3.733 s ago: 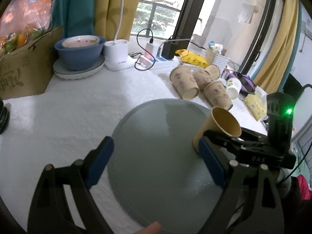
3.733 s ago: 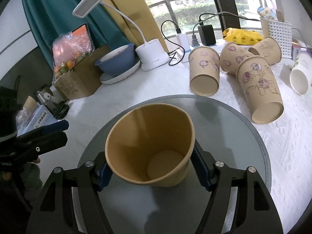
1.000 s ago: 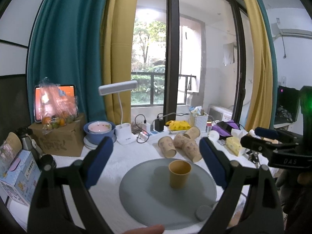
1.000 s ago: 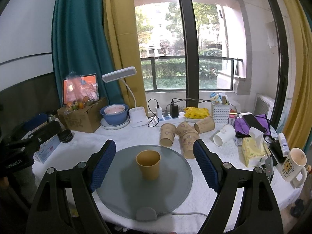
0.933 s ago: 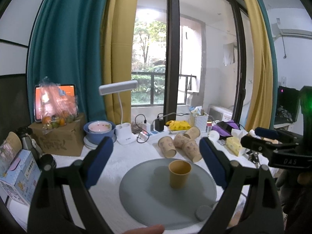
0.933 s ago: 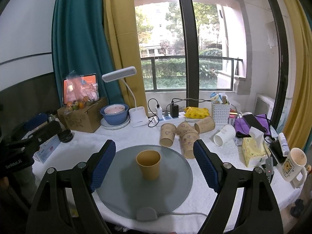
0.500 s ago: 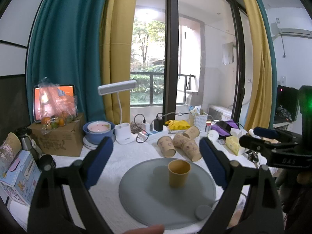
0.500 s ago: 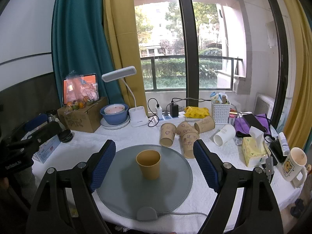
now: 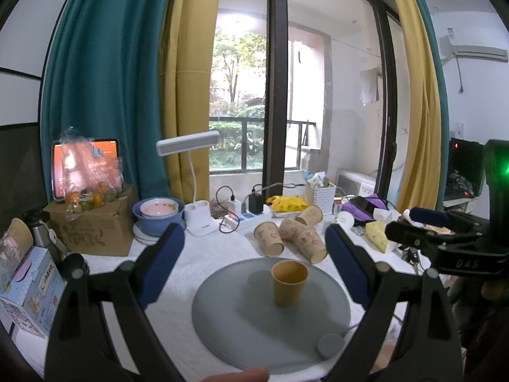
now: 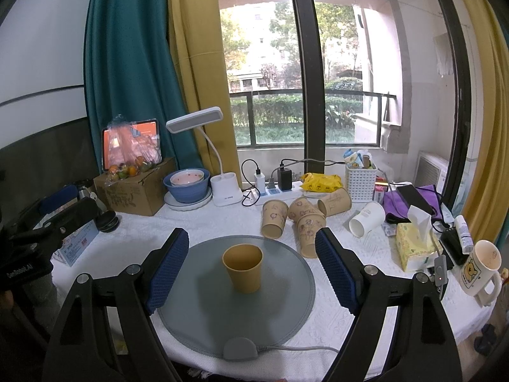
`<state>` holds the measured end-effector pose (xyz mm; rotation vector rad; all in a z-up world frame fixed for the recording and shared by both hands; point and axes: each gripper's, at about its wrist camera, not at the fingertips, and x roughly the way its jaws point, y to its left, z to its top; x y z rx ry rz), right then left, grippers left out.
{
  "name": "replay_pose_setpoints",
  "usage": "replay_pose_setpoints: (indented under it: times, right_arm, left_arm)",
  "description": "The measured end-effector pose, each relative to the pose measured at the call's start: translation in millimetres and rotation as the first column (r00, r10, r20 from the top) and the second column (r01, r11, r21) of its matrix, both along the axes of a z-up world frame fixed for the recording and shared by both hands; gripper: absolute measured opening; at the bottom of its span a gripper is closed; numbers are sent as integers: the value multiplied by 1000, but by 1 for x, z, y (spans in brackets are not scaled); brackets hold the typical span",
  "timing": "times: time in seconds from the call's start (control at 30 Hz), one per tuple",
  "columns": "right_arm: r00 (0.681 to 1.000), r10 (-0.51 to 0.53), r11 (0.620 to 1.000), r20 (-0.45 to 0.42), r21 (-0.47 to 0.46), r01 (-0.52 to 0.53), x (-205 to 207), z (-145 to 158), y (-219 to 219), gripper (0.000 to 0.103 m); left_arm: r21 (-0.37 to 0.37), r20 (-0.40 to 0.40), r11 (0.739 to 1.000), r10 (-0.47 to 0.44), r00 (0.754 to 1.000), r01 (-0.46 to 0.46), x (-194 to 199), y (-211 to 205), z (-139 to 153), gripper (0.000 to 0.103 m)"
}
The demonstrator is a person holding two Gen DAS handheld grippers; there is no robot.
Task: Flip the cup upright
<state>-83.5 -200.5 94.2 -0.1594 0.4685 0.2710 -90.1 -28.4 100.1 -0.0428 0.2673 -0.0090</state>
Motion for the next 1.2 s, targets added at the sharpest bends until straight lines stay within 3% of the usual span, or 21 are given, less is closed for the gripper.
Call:
replay_pose_setpoints:
  times: [1.2]
  right_arm:
    - [1000,0,1000,-3,-2,0,1,0,2,84]
  left_arm:
    - [-2,2,1000,0,1000,0,0,-3,1,91]
